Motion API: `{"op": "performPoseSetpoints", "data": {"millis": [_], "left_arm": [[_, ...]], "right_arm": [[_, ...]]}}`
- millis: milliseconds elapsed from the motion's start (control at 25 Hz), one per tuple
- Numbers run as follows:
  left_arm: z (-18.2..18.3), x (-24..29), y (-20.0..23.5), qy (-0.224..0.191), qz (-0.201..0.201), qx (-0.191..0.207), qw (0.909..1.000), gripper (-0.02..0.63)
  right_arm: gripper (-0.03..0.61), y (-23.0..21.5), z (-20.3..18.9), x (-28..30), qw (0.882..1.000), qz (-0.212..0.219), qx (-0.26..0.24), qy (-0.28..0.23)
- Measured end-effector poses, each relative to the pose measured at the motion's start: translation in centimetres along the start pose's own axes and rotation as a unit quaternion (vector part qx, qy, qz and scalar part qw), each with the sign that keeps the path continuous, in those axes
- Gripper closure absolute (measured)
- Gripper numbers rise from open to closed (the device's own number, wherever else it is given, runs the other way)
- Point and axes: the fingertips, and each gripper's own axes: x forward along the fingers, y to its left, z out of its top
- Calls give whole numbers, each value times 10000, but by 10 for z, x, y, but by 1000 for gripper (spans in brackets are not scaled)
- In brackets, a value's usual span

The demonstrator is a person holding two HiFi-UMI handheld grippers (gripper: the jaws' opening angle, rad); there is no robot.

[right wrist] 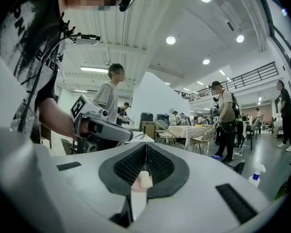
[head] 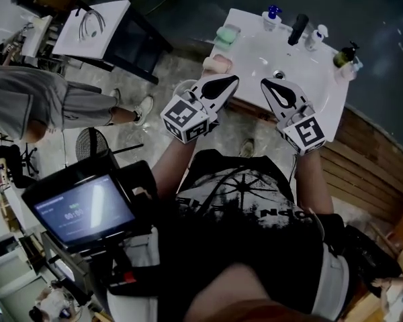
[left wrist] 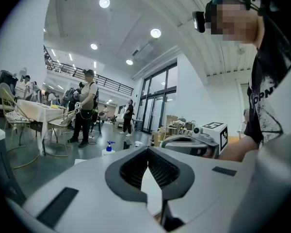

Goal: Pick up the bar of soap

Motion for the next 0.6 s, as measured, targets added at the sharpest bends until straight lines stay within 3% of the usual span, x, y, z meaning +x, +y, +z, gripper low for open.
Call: {"op": "performPoseSetpoints", "data": {"millis": [600], "left_arm": [[8,3,34,34,205,25,9998,603]], "right_arm": [[563,-19,16,38,9995,268,-58,-157]]}}
